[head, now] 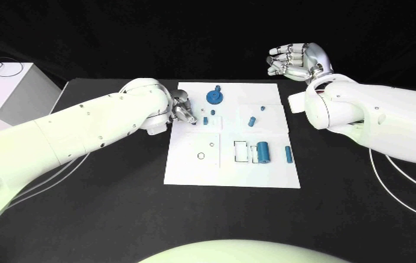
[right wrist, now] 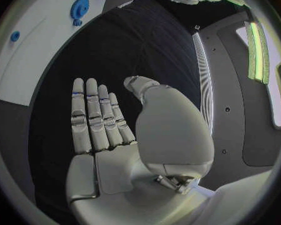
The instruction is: Assemble the parts on the task board
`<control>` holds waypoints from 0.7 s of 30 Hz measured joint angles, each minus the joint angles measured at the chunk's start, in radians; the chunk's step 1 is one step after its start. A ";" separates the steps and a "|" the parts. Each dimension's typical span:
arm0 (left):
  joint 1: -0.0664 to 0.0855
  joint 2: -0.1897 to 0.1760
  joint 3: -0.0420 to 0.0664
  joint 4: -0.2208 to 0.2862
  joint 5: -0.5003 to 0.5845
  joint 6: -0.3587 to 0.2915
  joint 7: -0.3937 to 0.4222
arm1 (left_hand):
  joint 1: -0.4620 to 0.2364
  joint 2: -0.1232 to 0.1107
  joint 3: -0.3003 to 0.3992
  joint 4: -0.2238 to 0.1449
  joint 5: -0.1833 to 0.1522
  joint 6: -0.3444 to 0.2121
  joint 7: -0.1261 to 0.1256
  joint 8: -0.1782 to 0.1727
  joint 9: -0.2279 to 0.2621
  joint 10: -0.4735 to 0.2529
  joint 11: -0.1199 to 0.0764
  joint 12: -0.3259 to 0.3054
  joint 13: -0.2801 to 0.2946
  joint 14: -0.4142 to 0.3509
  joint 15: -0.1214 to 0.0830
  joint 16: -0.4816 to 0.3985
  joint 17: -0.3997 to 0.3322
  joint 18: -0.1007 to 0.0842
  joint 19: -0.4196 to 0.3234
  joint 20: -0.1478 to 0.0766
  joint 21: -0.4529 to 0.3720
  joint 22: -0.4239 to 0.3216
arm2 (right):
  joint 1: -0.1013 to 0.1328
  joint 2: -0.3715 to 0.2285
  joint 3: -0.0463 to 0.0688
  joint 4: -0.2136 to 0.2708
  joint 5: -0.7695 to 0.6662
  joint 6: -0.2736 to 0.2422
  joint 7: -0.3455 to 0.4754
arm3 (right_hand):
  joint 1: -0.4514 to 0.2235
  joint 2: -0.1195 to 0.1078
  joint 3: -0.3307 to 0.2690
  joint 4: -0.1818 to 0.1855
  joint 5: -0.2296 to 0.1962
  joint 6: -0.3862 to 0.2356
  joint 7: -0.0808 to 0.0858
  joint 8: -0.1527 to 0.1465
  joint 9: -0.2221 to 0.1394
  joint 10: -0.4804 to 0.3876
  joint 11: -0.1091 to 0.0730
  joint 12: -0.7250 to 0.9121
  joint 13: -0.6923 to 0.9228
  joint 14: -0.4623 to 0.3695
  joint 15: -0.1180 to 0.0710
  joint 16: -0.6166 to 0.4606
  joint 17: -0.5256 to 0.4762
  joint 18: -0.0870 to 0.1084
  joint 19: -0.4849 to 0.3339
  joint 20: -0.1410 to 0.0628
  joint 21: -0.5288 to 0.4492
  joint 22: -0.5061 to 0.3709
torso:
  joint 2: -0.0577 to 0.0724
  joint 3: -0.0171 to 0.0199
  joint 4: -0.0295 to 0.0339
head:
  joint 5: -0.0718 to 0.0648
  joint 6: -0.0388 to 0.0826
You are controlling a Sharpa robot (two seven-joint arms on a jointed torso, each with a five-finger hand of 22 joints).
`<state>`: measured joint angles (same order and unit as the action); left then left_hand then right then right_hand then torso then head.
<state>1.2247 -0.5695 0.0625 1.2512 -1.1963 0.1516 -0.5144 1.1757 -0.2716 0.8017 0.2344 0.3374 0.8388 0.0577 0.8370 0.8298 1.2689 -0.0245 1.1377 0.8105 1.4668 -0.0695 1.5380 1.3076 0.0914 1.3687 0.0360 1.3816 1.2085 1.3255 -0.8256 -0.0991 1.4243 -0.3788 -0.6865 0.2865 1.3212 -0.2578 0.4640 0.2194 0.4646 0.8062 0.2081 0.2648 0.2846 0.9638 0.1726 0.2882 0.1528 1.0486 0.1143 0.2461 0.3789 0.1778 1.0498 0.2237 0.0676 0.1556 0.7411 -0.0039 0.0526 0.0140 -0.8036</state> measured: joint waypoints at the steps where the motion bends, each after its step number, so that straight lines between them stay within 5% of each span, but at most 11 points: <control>1: 0.000 0.001 0.000 -0.001 -0.001 0.000 0.000 | 0.000 0.000 0.000 0.000 0.000 0.001 0.001 0.001 -0.001 0.000 0.000 0.000 0.000 0.000 0.000 0.000 0.000 0.000 0.000 0.000 0.000 0.000 | 0.000 0.000 0.000 0.000 0.000 0.000 0.000 | 0.000 0.000 0.000 0.000 0.000 0.000 0.000 0.000 0.000 0.000 0.000 0.000 0.000 0.000 0.000 0.000 0.000 0.000 0.000 0.000 0.000 0.000 | 0.000 0.0003 0.0000 | -0.001 0.000; 17: 0.000 0.010 0.001 -0.011 -0.002 0.010 -0.002 | 0.000 0.000 -0.003 -0.003 -0.001 0.003 0.003 -0.001 -0.002 0.003 0.004 0.000 0.001 0.000 0.000 0.004 0.000 0.000 0.000 0.000 0.000 0.000 | -0.002 0.001 0.000 0.000 0.001 0.003 -0.001 | 0.000 0.000 0.000 0.000 0.014 0.000 0.000 0.000 -0.002 0.000 0.000 0.000 -0.011 0.004 0.004 -0.005 -0.004 0.000 -0.004 0.004 0.000 -0.009 | -0.001 0.0008 0.0011 | -0.002 -0.008; 21: 0.000 0.013 0.001 -0.014 0.000 0.012 -0.002 | -0.017 0.016 -0.013 -0.013 -0.009 -0.001 -0.001 -0.005 -0.004 0.007 0.000 0.000 0.001 0.000 0.000 0.004 0.000 0.000 0.000 0.000 0.000 -0.001 | -0.002 0.001 0.000 0.000 0.001 0.004 -0.001 | -0.004 0.004 0.003 -0.003 0.016 0.000 0.000 0.000 -0.002 0.000 0.000 0.000 -0.014 0.004 0.004 -0.008 -0.006 0.000 -0.004 0.004 0.000 -0.011 | -0.001 0.0003 0.0006 | -0.003 -0.009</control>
<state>1.2252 -0.5570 0.0636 1.2374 -1.1958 0.1639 -0.5160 1.1591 -0.2552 0.7888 0.2215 0.3284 0.8380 0.0572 0.8325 0.8263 1.2757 -0.0244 1.1377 0.8114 1.4668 -0.0694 1.5419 1.3076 0.0914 1.3687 0.0361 1.3815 1.2079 1.3236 -0.8251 -0.0992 1.4238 -0.3776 -0.6827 0.2857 1.3172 -0.2538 0.4667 0.2164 0.4807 0.8062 0.2080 0.2649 0.2828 0.9637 0.1725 0.2882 0.1391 1.0521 0.1178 0.2383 0.3729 0.1777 1.0463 0.2273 0.0676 0.1447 0.7400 -0.0036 0.0532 0.0114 -0.8122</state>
